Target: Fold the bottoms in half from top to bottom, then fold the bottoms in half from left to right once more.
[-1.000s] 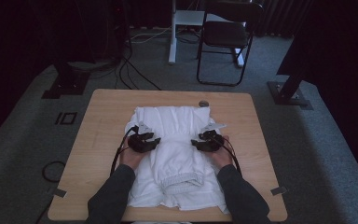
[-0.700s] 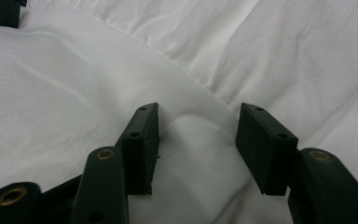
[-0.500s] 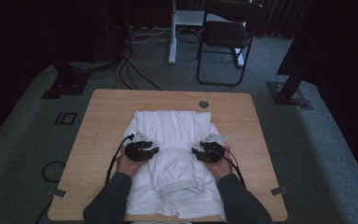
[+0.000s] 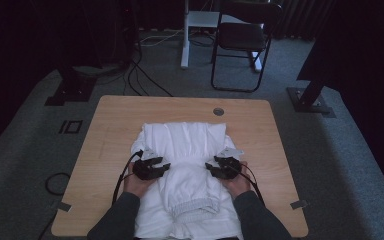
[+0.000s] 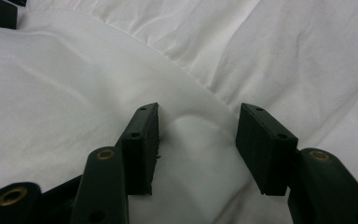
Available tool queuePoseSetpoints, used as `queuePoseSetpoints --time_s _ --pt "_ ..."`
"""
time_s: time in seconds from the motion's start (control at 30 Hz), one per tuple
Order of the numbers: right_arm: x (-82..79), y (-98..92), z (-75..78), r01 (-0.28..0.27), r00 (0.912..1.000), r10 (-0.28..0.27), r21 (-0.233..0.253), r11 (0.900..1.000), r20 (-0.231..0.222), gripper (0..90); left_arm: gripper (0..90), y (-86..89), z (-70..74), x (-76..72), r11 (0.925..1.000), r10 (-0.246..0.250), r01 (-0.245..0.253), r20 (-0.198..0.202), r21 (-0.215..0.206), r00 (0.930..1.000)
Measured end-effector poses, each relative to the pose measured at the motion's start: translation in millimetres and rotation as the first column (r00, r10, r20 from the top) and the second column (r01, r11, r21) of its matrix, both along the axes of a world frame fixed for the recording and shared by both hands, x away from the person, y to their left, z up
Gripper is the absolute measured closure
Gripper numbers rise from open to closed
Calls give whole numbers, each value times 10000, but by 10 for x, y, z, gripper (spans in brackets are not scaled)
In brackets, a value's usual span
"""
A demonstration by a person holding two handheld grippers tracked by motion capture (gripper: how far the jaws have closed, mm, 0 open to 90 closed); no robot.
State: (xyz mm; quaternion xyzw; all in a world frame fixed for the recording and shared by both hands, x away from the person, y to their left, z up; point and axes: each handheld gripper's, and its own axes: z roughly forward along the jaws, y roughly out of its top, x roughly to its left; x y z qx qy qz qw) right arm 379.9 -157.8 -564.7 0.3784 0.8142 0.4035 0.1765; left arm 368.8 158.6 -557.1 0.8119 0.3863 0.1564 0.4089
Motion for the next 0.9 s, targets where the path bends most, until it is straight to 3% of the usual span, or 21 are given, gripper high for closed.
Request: queuePoseSetpoints --time_s 0.13,0.27,0.37,0.47,0.57,0.67,0.77,0.8,0.83,0.87,0.9 --pt "-9 -1 -1 -41 10000 41 27 10000 -3 482 531 -2 -1 -28 10000 29 -29 -7 9 10000" --pt "-20 -6 0 -97 9999 98 48 9999 -49 481 500 42 14 -42 9987 65 -76 -217 -501 9997" --pt "-19 -6 1 -99 9999 100 43 9999 -48 481 467 119 137 -17 9921 625 -616 44 -1090 9980" --pt "-20 -4 0 -94 9999 94 34 9999 -34 481 396 217 309 108 9872 1253 -1201 445 -1049 9911" --pt "-20 -3 0 -88 10000 88 36 10000 -31 481 335 343 448 330 9740 2049 -1984 518 -1096 9774" --pt "-19 -6 0 -99 9999 100 48 9999 -41 481 299 464 490 598 9561 2783 -2752 181 -1008 9603" --pt "-18 -6 0 -105 9999 105 56 9999 -39 481 278 551 403 843 9388 3407 -3408 -101 -502 9401" --pt "-18 -7 0 -109 9999 109 51 9999 -38 481 276 576 358 884 9327 3565 -3569 -168 -523 9341" --pt "-18 -7 0 -109 9999 109 51 9999 -38 481 275 576 358 884 9327 3565 -3569 -168 -523 9341" --pt "-18 -5 0 -100 9999 100 62 9999 -46 481 264 621 266 949 9194 3847 -3875 -514 -670 9216" --pt "-18 -5 0 -100 9999 100 62 9999 -46 481 262 621 266 949 9194 3847 -3875 -514 -670 9216"
